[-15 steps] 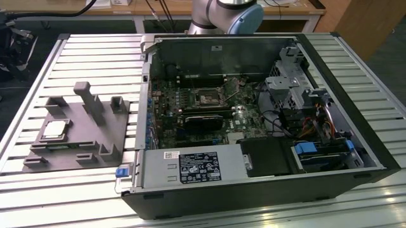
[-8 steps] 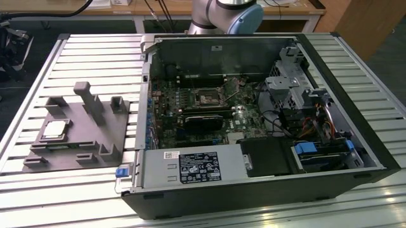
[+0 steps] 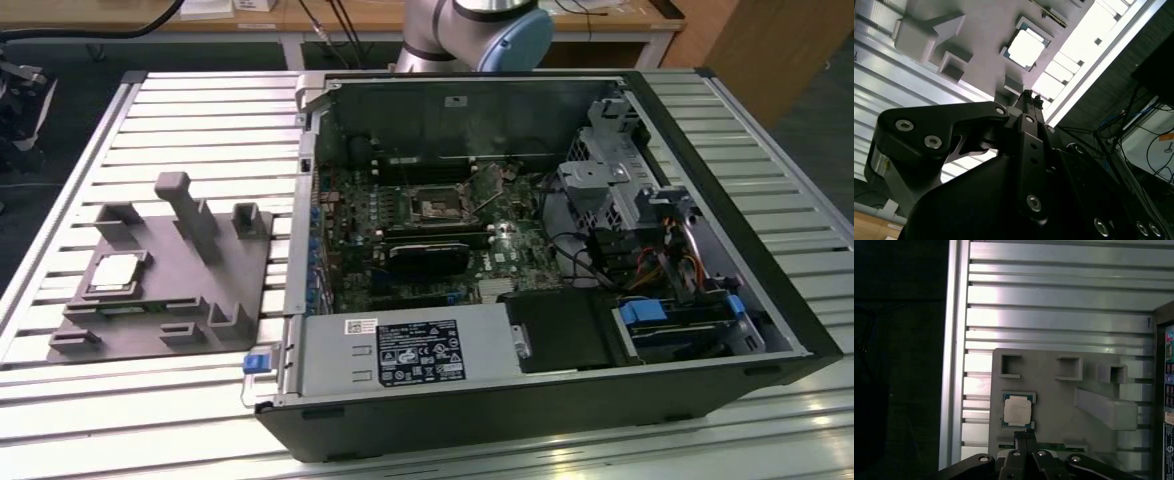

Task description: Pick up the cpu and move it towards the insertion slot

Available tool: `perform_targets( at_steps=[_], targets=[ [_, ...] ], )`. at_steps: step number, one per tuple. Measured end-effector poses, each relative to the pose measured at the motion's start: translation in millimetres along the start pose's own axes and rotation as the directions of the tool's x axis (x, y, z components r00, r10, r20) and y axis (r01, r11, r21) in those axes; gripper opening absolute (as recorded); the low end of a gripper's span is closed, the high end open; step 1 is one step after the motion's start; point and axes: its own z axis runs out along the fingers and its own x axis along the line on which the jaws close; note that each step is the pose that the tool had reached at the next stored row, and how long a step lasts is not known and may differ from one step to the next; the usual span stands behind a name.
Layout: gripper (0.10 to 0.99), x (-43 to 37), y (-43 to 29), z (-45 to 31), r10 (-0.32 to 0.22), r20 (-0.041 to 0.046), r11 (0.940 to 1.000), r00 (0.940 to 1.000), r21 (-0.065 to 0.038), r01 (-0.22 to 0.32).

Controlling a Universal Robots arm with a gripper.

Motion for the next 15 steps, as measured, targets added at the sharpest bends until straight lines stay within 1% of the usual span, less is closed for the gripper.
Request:
perform_targets(
  at_steps=[8,15],
  targets=[
    [0.106,1.0,-0.4,2.4,0.000,-0.0003,1.0000,1.0000,0.000,0.000],
    [0.114,1.0,-1.1,7.0,0.000,-0.0003,1.0000,1.0000,0.000,0.000]
  ],
)
